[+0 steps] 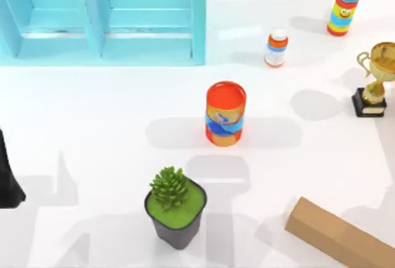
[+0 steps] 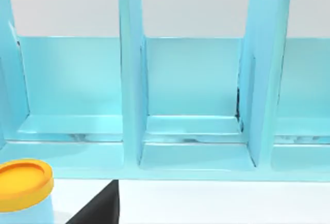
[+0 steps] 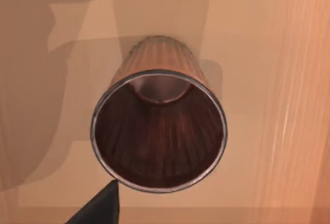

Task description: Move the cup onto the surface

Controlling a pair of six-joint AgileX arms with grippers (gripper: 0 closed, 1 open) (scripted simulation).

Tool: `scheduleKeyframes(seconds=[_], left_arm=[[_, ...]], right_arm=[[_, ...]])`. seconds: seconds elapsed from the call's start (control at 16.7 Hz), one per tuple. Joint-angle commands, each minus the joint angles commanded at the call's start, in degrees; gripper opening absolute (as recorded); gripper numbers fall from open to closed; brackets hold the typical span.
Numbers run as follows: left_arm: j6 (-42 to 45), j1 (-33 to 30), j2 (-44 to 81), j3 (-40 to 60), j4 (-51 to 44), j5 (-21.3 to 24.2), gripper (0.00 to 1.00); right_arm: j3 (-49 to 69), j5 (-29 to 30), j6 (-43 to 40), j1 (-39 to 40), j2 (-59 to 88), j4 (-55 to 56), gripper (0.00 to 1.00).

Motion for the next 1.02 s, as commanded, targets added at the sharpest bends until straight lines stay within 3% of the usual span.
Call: scheduleKeyframes(seconds=[0.42,0.72,1.02], left_arm=[[0.0,0.0,0.0,0.0,0.0,0.0,1.0],[0.0,0.0,0.0,0.0,0.0,0.0,1.0],[0.0,0.0,0.0,0.0,0.0,0.0,1.0]], right_arm=[[-9.5,0.0,2.2,2.1,2.9,12.4,1.0],[-10.0,0.0,2.4,2.4,3.2,13.1,1.0],[-10.0,0.0,2.4,2.4,3.2,13.1,0.62]])
